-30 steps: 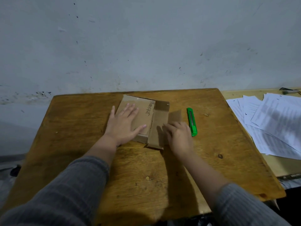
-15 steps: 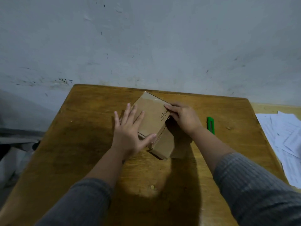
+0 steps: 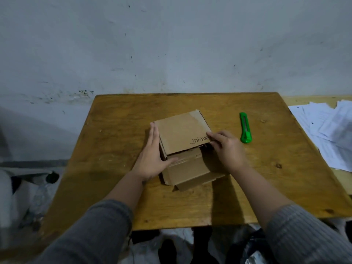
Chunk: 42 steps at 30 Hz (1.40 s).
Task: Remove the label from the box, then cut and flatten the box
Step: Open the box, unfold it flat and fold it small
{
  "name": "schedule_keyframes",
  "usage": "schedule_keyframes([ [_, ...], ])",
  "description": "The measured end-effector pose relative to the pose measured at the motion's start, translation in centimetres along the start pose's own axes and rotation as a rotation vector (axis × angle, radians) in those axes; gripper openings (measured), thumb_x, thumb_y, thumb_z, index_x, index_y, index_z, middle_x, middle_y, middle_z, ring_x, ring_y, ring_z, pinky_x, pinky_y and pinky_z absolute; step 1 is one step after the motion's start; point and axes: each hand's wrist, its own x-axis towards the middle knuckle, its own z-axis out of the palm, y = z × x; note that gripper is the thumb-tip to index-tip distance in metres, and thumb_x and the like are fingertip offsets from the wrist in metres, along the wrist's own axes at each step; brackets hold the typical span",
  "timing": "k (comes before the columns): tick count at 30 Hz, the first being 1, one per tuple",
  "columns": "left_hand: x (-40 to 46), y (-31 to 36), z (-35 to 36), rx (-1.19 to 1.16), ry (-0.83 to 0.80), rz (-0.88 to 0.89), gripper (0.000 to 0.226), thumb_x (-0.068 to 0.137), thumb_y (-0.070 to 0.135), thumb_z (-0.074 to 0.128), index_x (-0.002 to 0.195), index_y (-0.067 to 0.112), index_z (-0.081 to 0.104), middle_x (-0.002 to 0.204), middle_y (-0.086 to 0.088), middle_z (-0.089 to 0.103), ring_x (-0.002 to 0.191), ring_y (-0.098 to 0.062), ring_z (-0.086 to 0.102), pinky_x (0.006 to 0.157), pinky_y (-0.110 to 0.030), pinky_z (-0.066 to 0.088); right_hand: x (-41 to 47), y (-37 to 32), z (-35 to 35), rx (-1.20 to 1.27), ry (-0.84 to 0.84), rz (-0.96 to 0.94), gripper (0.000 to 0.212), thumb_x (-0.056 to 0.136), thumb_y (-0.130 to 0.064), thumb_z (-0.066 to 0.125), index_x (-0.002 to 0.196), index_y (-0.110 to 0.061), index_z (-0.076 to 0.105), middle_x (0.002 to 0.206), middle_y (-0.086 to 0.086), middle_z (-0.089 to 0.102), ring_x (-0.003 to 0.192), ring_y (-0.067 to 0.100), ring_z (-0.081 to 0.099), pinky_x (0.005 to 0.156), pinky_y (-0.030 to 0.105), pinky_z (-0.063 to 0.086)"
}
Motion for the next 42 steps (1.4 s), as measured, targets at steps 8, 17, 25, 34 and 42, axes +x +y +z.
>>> schedule_keyframes([
  [8, -1.8, -1.2, -0.7, 0.032, -0.082, 0.065, 0.135, 0.067, 0.059, 0.076, 0.14, 0.036, -0.035, 0.157, 0.015, -0.019, 0.146, -0.015, 0.014, 0.112, -0.038, 0.031, -2.6, -1.8, -1.5, -0.086, 0.154, -0.012, 0.026, 0.088, -0.019, 0.06, 0.112, -0.016, 0.069, 0.118, 0.005, 0.066, 0.106, 0.024, 0.061, 0.085, 0.041, 0.054],
  [17, -1.8, -1.2, -0.7, 0.024, -0.07, 0.08, 0.134, 0.065, 0.054, 0.079, 0.14, 0.044, -0.031, 0.16, 0.009, 0.012, 0.143, -0.023, 0.027, 0.111, -0.052, 0.034, 0.5, -5.3, -3.1, 0.412, 0.421, 0.275, 0.014, 0.088, -0.013, 0.062, 0.102, -0.013, 0.058, 0.095, -0.003, 0.064, 0.083, 0.014, 0.066, 0.068, 0.023, 0.055],
  [25, -1.0, -0.8, -0.8, 0.062, -0.087, 0.07, 0.119, 0.074, 0.051, 0.074, 0.147, 0.039, -0.019, 0.156, 0.022, -0.02, 0.146, -0.01, 0.01, 0.117, -0.047, 0.024, 4.2, -5.1, -2.7, 0.292, 0.253, 0.121, 0.062, 0.089, 0.0, 0.055, 0.143, -0.025, 0.037, 0.12, -0.002, 0.061, 0.105, 0.01, 0.056, 0.088, 0.015, 0.042],
  [34, -0.1, 0.6, 0.3, 0.01, 0.008, 0.033, 0.097, 0.087, 0.06, 0.05, 0.149, 0.033, -0.02, 0.157, 0.018, -0.019, 0.146, -0.012, 0.015, 0.112, -0.048, 0.033, 9.5, -3.6, -1.8, 0.31, 0.255, 0.217, 0.039, 0.094, -0.009, 0.05, 0.13, -0.024, 0.049, 0.092, 0.005, 0.064, 0.08, 0.022, 0.061, 0.063, 0.028, 0.04],
  [42, 0.1, 0.8, 2.2, 0.014, 0.127, 0.158, 0.096, 0.087, 0.052, 0.057, 0.152, 0.029, -0.01, 0.16, 0.016, -0.009, 0.146, -0.01, 0.016, 0.103, -0.028, 0.044, 12.3, -1.7, 1.3, 0.183, 0.032, 0.301, 0.055, 0.096, -0.008, 0.044, 0.142, -0.037, 0.035, 0.077, -0.002, 0.056, 0.06, 0.011, 0.049, 0.054, 0.022, 0.037],
])
